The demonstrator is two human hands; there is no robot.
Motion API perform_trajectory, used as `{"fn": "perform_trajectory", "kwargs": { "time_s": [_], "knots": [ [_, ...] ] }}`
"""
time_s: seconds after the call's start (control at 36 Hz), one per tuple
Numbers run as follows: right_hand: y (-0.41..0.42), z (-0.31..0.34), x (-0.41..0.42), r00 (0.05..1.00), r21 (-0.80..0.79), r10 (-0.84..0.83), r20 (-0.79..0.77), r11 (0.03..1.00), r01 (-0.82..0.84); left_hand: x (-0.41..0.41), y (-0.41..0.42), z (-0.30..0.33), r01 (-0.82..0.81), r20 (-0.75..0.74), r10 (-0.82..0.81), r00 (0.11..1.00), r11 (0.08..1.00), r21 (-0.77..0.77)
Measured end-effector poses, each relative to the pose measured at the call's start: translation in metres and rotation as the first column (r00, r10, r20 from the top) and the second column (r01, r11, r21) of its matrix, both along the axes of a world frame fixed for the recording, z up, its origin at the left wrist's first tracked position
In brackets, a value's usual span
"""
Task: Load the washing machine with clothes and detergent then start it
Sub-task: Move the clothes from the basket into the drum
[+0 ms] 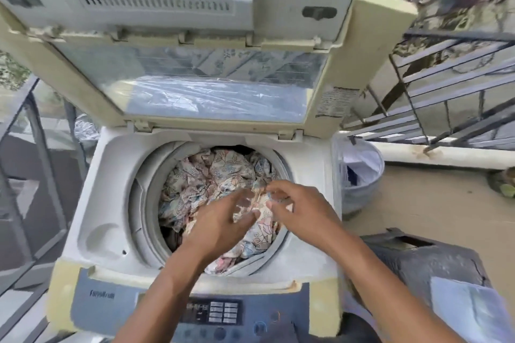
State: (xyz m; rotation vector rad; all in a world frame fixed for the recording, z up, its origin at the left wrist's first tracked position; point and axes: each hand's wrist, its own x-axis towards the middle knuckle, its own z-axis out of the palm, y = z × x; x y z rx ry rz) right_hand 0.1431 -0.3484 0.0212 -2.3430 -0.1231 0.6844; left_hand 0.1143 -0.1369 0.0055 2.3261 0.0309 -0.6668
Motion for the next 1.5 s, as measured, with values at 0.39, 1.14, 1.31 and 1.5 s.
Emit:
{"fn": "perform_trajectory", "kwargs": {
  "time_s": [0.39, 1.14, 1.31, 1.5],
  "knots": [
    [-0.174, -0.02, 0.008, 0.944, -0.168, -0.294, 0.149, 0.934, 0.317, 0.066, -0.195, 0.043, 0.149, 0.223, -0.137, 0.965, 0.988, -0.037],
    [-0.329, -0.371, 0.151, 0.889, -0.462, 0.41, -0.203, 0.76, -0.456, 0.152, -0.378, -0.339, 0.471, -0.328, -0.371, 0.869, 0.824, 0.315],
    [-0.349, -0.4, 0.124, 0.894, -0.436, 0.354, -0.276, 0.783, -0.444, 0.155, -0.382, -0.386, 0.679, -0.468, -0.513, 0.719, 0.661, 0.319],
    [-0.371, -0.448, 0.096, 0.682, -0.354, 0.273, -0.678, 0.693, -0.628, 0.136, -0.393, -0.409, 0.854, -0.618, -0.601, 0.507, 0.446, 0.267]
  ]
}}
